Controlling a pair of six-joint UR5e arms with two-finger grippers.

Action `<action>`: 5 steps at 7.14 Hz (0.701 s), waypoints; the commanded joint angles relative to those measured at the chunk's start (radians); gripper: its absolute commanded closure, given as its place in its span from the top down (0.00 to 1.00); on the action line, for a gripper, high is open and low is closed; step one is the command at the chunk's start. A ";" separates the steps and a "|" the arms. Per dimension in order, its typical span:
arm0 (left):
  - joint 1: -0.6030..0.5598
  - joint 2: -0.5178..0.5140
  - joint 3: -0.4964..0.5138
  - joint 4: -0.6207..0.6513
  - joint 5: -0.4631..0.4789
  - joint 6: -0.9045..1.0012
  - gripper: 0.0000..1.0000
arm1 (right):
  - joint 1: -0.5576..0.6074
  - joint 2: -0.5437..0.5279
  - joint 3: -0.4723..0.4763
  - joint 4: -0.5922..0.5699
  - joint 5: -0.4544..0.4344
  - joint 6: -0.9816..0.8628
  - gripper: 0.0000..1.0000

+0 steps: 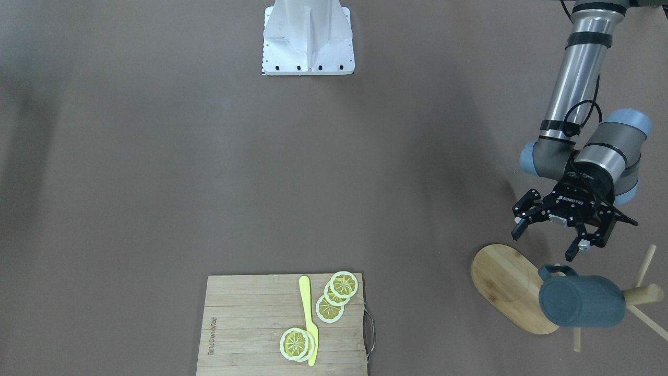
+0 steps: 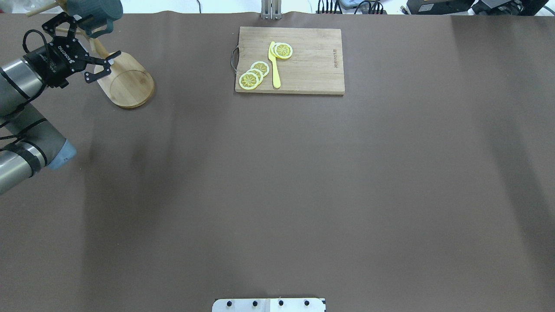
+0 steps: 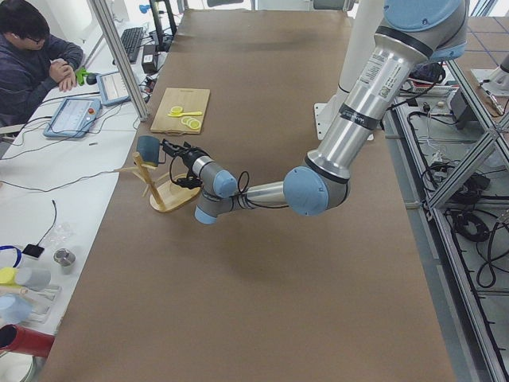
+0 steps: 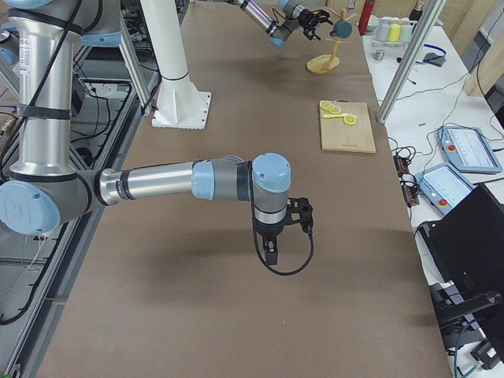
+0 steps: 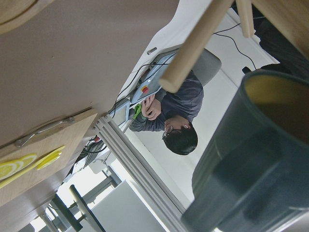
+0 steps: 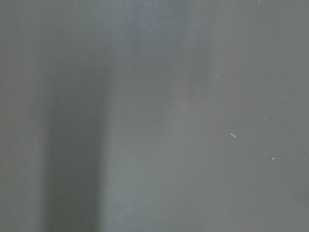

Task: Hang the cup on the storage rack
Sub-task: 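Open the left gripper and pull it back from the hung mug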

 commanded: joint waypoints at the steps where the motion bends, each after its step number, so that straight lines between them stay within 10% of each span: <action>1: 0.001 0.049 -0.099 0.000 -0.001 0.041 0.99 | 0.000 0.000 0.000 0.000 0.002 0.001 1.00; 5: 0.002 0.089 -0.282 0.008 -0.025 0.256 0.99 | 0.000 0.002 0.000 0.000 0.002 0.001 1.00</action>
